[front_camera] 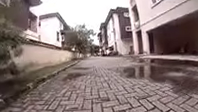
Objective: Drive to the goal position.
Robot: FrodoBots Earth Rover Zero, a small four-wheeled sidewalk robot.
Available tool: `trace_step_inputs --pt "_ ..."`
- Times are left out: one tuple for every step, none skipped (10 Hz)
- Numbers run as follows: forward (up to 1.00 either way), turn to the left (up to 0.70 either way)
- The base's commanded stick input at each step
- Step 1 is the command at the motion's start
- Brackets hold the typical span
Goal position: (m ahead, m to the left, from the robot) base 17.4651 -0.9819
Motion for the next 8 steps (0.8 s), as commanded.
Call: trace_step_inputs --pt "0.50 0.00" --pt "0.50 0.00" --pt "0.50 0.00" --pt "0.50 0.00" --pt "0.50 0.00" --pt "0.50 0.00" --pt "0.50 0.26" --pt "0.50 0.49"
